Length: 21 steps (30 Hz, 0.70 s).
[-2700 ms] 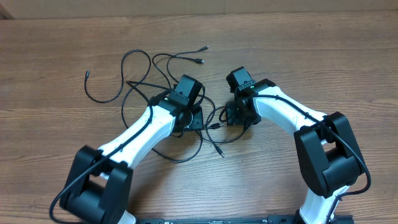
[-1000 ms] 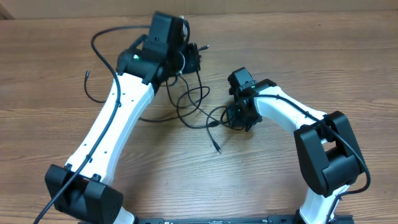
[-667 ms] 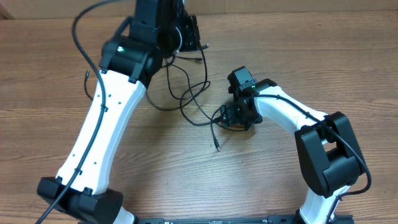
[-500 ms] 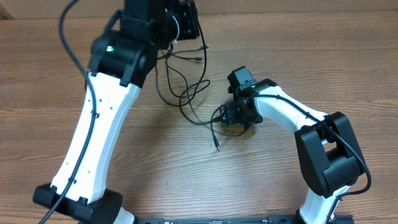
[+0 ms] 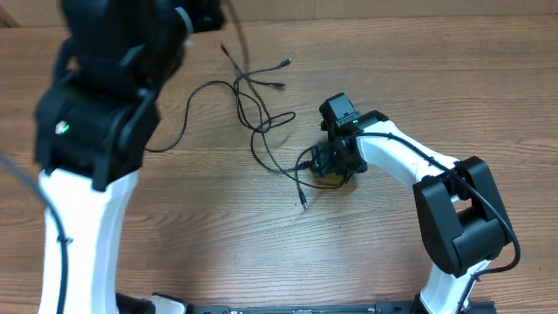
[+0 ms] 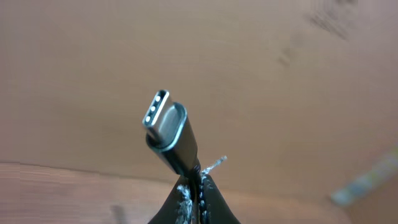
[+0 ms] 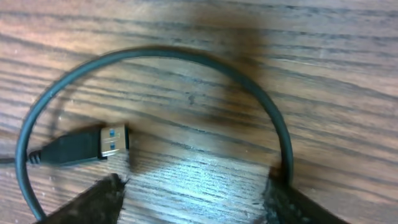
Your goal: Untangle cables
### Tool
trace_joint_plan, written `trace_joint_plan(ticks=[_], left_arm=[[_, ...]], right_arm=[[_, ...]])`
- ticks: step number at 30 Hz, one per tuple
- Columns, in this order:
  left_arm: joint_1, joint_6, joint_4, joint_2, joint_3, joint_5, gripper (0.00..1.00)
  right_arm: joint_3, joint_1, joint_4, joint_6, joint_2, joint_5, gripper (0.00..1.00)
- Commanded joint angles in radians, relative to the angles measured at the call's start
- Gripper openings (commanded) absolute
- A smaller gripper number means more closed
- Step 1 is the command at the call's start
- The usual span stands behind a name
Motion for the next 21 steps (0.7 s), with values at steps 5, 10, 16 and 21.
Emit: trace_joint_plan(ticks=[5, 10, 16, 21], left_arm=[[0.07, 0.014, -0.183, -0.009, 0.003, -0.458, 0.04], [0.124, -0.158, -0.355, 0.051, -0.066, -0.495, 0.04], [0.166, -0.235, -0.459, 0.187, -0.161, -0.486, 0.04], [0.214, -0.235, -0.515, 0.31, -0.19, -0.413, 0.04]], right_arm=[[-0.026, -0.008, 0.003, 0.003, 0.012, 0.001, 0.57], [-0.026, -0.008, 0.003, 0.003, 0.012, 0.001, 0.56], [-0.026, -0.008, 0.0, 0.002, 0.012, 0.001, 0.74], [0.068, -0.008, -0.091, -0.006, 0.01, -0.06, 0.75]])
